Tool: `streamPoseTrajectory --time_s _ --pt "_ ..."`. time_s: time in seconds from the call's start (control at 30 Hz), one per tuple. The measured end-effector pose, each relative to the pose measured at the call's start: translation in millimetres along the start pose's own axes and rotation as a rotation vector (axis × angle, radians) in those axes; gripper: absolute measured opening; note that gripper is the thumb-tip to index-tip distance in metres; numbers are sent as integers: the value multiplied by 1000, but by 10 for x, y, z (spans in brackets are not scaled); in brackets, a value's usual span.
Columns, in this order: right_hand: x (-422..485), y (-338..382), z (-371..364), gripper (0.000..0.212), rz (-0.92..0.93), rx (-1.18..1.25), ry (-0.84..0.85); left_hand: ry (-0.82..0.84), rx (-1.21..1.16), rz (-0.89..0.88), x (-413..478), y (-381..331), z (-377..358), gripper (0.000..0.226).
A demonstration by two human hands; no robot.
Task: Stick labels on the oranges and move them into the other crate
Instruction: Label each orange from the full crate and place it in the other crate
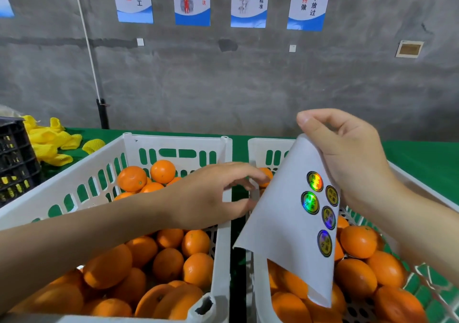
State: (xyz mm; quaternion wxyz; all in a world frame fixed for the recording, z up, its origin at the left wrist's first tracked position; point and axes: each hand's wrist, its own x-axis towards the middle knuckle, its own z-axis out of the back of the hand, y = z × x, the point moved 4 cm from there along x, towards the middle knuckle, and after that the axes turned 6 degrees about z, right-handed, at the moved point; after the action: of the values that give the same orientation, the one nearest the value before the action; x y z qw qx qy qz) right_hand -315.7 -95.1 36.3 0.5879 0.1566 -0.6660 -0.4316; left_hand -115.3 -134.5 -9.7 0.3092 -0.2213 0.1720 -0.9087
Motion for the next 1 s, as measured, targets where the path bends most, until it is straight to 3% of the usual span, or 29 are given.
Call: streamPoseTrajectory --time_s 0.07,0.2,0.3,0.4,0.47,0.53,0.63,0.7,0.77,0.9,1.0 --pt "-13 4 -26 7 51 -44 33 28 -65 59 7 17 1 23" --pt "-53 -23 -112 7 83 -77 86 107 -554 197 36 -79 35 49" --pt "-66 -52 -125 9 77 -74 89 203 -575 190 6 -107 -15 63" --pt "-80 -68 -137 11 78 -82 107 279 -617 200 -28 -139 -85 51" --pt "-102 -81 -162 12 83 -78 137 295 -687 232 -29 -164 -89 30" --pt "-125 -99 -183 14 98 -84 147 260 -737 264 -14 -155 -52 14" --pt "-139 -149 -177 13 122 -123 124 118 -763 344 22 -76 3 19" --pt "-168 -175 -184 33 155 -277 180 -36 -705 424 56 -2 28 25" --pt "-201 -125 -186 49 301 -555 206 -158 -721 456 80 25 53 16" --pt "-255 36 -230 30 568 -648 242 -237 -725 442 89 25 90 19" --pt "-279 9 -280 29 617 -693 336 -209 -738 427 79 1 84 21"
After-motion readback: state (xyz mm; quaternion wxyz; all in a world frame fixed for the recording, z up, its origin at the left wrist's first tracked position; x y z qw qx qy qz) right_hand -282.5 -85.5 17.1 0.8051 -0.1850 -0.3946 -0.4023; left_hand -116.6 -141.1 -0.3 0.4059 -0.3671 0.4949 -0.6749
